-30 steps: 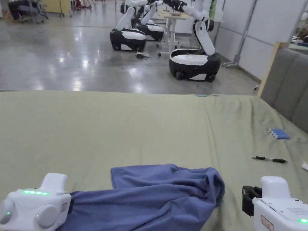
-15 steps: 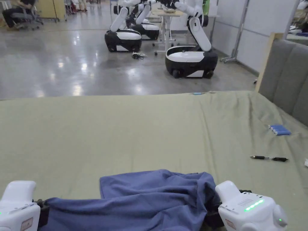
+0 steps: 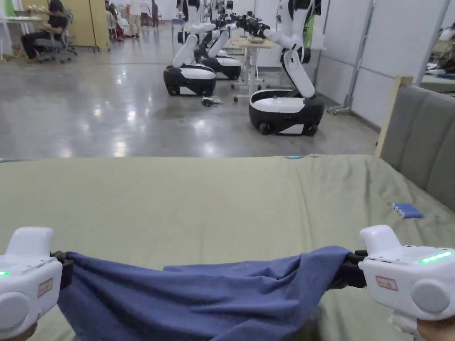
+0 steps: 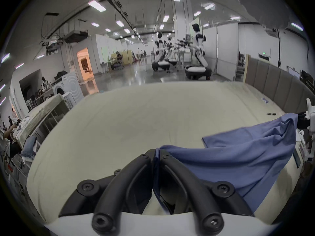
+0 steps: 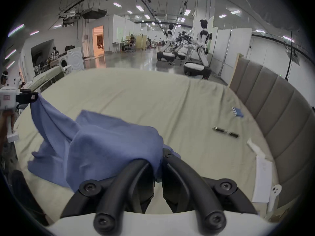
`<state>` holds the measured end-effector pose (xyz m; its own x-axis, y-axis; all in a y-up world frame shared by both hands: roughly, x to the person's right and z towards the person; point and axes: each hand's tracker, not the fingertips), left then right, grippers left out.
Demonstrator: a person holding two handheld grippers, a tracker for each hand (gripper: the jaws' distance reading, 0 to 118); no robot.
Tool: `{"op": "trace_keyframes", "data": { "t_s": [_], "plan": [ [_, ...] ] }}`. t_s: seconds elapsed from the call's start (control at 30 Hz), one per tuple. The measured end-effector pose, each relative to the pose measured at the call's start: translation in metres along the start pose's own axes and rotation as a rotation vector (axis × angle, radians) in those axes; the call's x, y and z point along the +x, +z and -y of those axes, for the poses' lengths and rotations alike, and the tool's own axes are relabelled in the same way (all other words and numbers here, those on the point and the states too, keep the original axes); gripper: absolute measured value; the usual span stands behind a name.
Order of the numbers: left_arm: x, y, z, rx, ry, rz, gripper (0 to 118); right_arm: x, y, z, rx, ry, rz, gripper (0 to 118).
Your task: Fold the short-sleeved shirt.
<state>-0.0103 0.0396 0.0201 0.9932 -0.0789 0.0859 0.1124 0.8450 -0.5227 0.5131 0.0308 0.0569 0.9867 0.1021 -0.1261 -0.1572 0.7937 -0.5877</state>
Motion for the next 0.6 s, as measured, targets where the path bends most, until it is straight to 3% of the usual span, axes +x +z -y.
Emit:
{"op": "trace_keyframes", "data": {
  "t_s": [0.1,0.27,0.6],
  "plan": [
    [-0.012,0.024,-0.034,0.087,-0.004,-0.024,5,0.006,0.034,-0.040,0.087,0.042,0.035,8],
    [-0.031,0.060,-0.097,0.202,0.005,-0.032,5,0.016,0.086,-0.114,0.224,0.036,0.058,8],
    [-0.070,0.091,-0.226,0.357,0.036,-0.121,5,0.039,0.144,-0.247,0.409,-0.089,0.118,8]
  ]
}}
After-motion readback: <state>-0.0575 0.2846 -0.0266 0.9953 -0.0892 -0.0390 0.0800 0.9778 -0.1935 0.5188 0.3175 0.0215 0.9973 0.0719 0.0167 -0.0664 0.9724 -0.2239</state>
